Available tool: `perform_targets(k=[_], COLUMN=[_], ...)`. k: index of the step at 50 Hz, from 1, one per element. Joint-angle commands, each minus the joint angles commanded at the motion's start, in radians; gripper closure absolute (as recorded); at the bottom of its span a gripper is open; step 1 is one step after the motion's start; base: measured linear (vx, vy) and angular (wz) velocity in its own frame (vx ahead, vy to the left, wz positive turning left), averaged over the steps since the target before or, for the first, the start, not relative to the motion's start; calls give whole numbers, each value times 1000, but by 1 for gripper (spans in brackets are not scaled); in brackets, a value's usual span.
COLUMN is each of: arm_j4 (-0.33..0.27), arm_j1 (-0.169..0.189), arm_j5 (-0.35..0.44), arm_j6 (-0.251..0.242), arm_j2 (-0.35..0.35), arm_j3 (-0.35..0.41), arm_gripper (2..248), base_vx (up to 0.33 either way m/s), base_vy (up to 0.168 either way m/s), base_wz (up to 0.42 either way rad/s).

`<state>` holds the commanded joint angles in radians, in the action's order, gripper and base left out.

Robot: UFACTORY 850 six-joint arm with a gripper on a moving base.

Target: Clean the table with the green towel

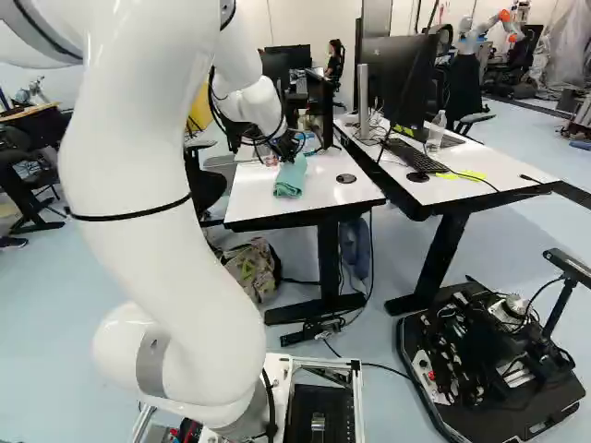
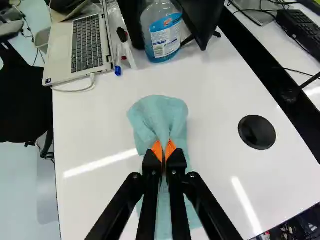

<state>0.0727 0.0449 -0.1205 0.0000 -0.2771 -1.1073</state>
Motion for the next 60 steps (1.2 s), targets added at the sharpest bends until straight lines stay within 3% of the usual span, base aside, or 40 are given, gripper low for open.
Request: perform_targets(k=[31,60], arm_j4=[0,0], arm_j1=[31,31], arm_j5=[0,0], arm_j6=[0,0], arm_j2=[-125,-152], arm_j3=[-152,-161], arm_gripper=[223,223], base_vx=[0,0], base_vy=[0,0], base_wz=[0,0])
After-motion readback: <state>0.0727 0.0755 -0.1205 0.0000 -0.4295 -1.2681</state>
